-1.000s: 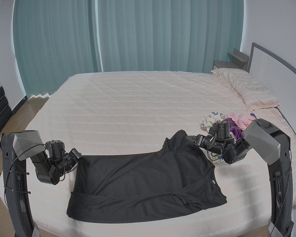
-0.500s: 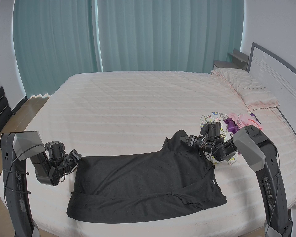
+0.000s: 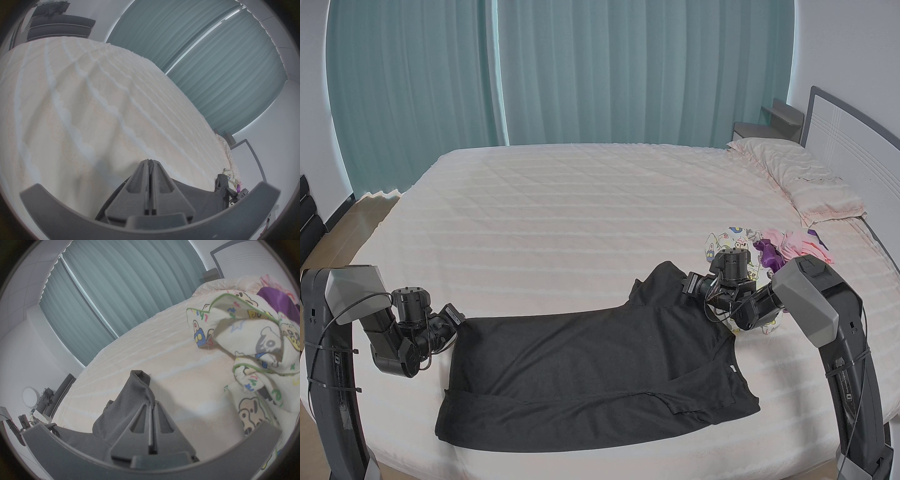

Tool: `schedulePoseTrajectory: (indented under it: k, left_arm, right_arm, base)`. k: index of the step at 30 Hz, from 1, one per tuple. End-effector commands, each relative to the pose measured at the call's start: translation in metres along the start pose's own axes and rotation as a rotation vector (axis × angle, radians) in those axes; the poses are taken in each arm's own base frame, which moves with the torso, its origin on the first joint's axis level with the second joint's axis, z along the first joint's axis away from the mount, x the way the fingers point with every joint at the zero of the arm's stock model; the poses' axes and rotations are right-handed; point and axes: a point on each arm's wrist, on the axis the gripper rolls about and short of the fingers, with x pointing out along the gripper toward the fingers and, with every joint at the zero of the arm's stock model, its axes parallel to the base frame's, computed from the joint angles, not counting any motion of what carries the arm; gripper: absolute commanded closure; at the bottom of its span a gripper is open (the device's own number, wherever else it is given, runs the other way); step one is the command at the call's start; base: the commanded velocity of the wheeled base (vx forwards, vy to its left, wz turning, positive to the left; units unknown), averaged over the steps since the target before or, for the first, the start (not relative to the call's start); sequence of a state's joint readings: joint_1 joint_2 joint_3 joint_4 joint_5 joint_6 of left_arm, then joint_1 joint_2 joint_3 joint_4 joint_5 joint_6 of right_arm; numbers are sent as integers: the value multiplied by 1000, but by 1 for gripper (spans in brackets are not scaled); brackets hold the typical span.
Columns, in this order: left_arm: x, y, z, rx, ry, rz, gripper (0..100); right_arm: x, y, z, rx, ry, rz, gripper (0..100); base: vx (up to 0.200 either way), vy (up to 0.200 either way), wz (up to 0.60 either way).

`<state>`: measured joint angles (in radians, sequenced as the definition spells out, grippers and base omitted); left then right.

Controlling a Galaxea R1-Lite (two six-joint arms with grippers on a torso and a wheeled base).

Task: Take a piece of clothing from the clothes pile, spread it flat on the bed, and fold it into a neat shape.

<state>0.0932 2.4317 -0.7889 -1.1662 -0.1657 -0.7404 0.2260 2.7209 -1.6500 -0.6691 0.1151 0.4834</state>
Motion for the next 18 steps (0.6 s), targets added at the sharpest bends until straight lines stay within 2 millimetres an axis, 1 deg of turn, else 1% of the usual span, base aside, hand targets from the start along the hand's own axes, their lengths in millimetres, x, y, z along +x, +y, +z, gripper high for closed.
schedulePoseTrajectory:
  k: [1, 5, 7, 12, 16, 18]
  left_arm:
    - [-1, -3, 5, 6, -35, -22, 100]
    - [-4, -2, 12, 9, -85, -48, 100]
    - [-5, -2, 12, 11, -94, -56, 100]
    - [-5, -3, 13, 11, -94, -56, 100]
    - [-5, -2, 13, 12, -96, -56, 100]
    - [-5, -2, 13, 12, -97, -57, 100]
  right_arm:
    - [-13, 1, 15, 7, -32, 0, 100]
    - [-21, -1, 16, 5, -55, 4, 100]
    - [-26, -4, 14, 3, -72, 10, 100]
    - [-27, -6, 15, 3, -89, 10, 100]
    - [-27, -4, 21, -5, -144, -3, 100]
    - [-26, -5, 19, -6, -145, -8, 100]
  base:
    - [0, 0, 0]
    - [0, 0, 0]
    - [0, 0, 0]
    - [0, 0, 0]
    - [0, 0, 0]
    - [0, 0, 0]
